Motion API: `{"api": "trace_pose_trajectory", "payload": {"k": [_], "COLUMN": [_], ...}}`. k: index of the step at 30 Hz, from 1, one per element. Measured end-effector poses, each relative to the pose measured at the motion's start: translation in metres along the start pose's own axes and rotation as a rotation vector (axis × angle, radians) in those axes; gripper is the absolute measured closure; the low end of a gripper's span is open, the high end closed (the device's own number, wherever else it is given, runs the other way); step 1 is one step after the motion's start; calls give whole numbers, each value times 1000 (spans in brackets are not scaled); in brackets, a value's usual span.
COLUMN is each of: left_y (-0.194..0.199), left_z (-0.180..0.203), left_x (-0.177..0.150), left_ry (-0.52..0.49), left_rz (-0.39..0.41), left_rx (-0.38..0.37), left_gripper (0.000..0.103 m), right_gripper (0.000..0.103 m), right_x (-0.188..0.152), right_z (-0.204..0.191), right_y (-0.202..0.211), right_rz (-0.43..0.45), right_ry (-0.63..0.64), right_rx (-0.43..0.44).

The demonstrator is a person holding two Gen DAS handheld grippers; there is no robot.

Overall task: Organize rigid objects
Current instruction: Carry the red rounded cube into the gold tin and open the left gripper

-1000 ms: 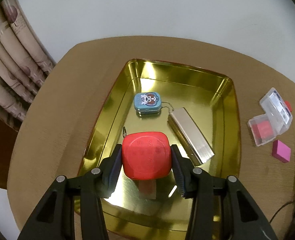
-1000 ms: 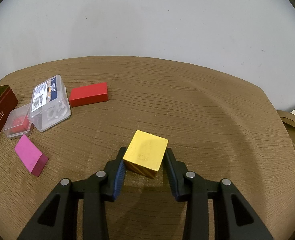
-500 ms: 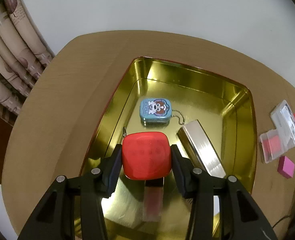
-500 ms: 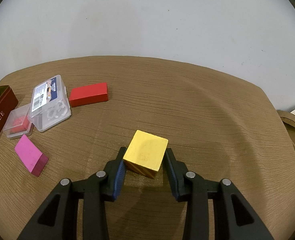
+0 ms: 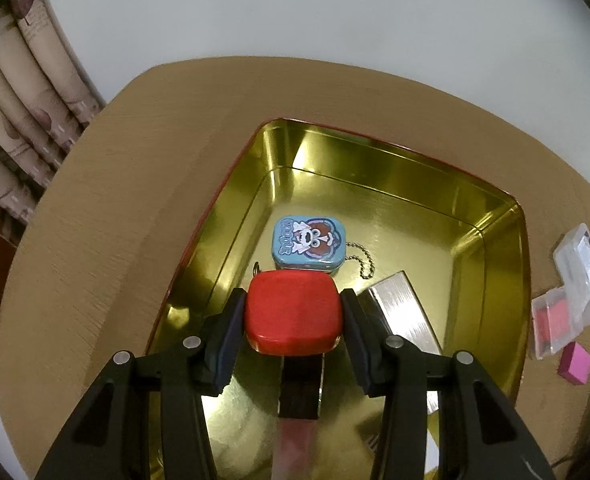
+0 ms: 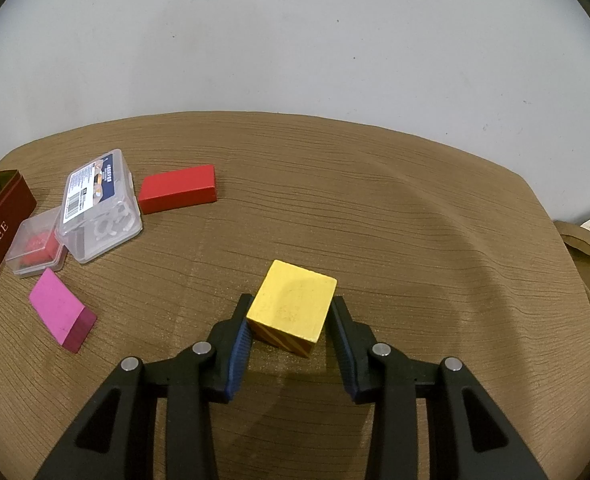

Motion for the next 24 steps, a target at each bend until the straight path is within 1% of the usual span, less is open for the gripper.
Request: {"api": "trace_pose_trajectory", "payload": {"k": [4,8,14,17,21,24], "left_y": [1,6,20,31,51,66], "left_z": [2,4,5,4,5,8], "left_x": [-1,-2,-7,-11,-19,-25], "left_ry": [-18,-50,-61,-49,-53,-88], "left_rz": [15,39,68,84,121,155], "left_rx": [5,30,30,18,37,62], "left_gripper": [59,57,57,56,52,49], "right_gripper": [65,65,65,64,64,65], "right_x": [0,1,1,1,1,1], "right_z": [0,0,0,-1,-1,-1], "right_y": [0,0,0,0,0,0], "right_rz": [0,-1,-1,-1,-1,0], "right_ry": [4,4,9,11,11,13], "right_rx": [-2,-1,-6,-6,-7,-8]}}
Point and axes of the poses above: each gripper's, at about its wrist camera, not at the fingertips, and y roughly against the way its jaws point, z to its right, x to its top, the point moved 7 cm from there along -y, roughly the way its jaws point
